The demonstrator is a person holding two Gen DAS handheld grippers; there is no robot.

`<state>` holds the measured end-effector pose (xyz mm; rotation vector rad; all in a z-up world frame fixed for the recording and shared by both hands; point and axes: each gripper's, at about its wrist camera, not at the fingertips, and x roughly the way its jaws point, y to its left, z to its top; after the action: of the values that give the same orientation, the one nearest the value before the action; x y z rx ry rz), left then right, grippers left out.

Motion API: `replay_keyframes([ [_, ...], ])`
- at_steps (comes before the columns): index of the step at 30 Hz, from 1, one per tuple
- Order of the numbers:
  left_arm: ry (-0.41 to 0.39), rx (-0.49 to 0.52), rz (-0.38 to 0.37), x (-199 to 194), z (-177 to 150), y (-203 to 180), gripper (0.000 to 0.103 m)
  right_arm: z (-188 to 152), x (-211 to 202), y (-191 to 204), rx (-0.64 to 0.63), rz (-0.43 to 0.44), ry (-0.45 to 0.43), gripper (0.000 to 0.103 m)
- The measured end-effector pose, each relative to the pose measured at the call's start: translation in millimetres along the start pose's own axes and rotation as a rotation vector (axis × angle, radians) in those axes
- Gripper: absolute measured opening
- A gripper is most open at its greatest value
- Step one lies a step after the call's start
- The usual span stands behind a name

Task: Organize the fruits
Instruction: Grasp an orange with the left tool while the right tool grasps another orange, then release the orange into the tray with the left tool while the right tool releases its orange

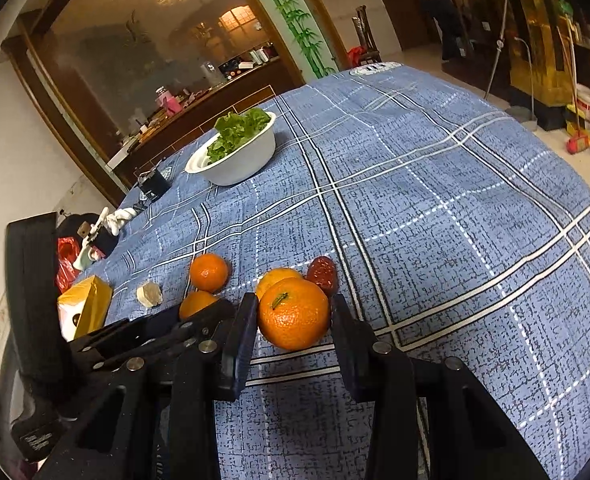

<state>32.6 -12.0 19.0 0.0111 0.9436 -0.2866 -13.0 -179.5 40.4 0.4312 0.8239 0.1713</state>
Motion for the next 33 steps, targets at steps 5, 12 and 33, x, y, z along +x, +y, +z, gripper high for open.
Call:
replay_keyframes([
  [5, -0.046, -0.096, -0.015, -45.1, -14.4, 32.3, 0.034, -1.9, 0.7, 4.4, -0.026, -0.011, -0.006, 0.039],
  [12, -0.146, -0.319, 0.068, -128.3, -52.9, 128.4, 0.034, -6.7, 0.8, 15.7, -0.074, -0.016, -0.011, 0.039],
  [33, -0.236, -0.692, 0.155, -197.3, -153.1, 298.7, 0.036, -128.2, 22.9, 309.1, -0.619, 0.366, 0.302, 0.041],
])
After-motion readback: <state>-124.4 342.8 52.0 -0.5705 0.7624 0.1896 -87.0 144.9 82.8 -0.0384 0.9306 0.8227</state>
